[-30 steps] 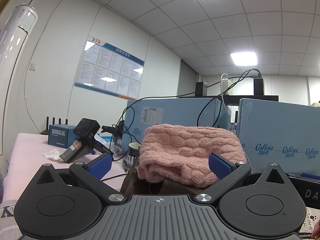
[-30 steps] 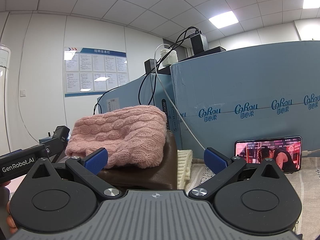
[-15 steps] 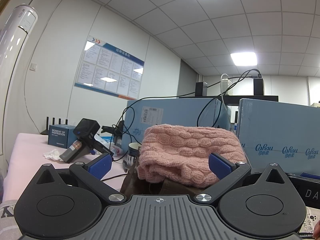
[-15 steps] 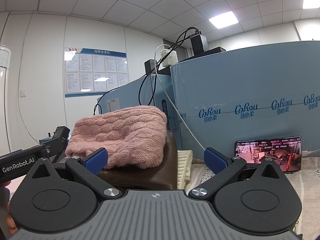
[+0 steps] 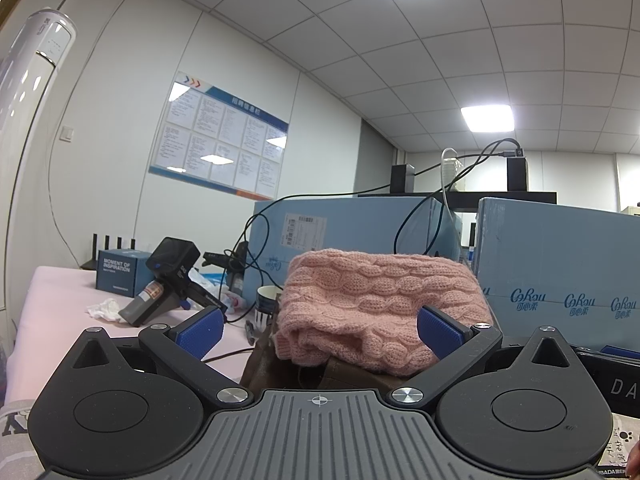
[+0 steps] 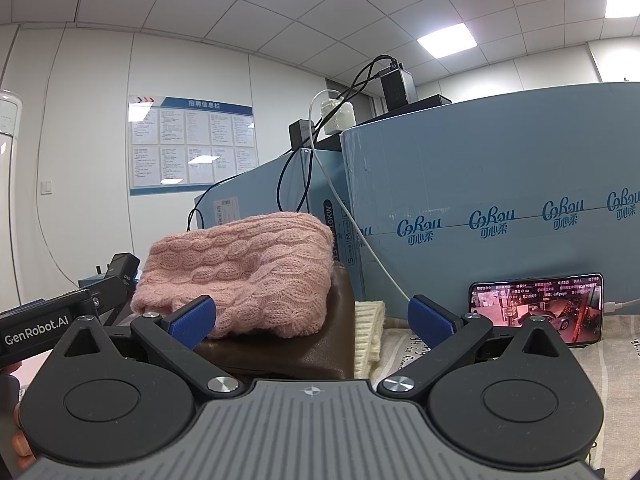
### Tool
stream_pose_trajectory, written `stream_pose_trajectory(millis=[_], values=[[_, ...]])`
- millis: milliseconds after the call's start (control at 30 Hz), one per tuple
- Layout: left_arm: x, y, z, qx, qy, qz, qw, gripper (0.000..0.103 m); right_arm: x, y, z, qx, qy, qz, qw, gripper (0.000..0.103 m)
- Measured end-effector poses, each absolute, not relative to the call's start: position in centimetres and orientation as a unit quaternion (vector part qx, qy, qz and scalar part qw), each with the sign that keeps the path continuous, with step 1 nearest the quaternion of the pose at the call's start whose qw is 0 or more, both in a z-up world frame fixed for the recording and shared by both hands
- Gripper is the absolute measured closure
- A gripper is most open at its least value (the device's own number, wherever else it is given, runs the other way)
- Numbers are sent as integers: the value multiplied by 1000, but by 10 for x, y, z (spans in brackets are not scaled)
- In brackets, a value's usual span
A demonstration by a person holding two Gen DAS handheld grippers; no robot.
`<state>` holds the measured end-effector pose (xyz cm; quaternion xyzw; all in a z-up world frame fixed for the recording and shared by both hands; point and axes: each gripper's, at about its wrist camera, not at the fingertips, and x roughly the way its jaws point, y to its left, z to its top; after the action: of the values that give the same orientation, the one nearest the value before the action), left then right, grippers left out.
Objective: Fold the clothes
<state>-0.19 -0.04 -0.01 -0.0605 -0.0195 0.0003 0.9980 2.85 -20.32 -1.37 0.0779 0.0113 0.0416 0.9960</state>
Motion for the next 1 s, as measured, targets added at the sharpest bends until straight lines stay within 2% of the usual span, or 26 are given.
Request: stream_pose_trajectory(millis=[1000], values=[[-5, 0, 0, -62, -30, 2, 998, 0, 25, -202, -14, 73, 3, 36, 997, 0]])
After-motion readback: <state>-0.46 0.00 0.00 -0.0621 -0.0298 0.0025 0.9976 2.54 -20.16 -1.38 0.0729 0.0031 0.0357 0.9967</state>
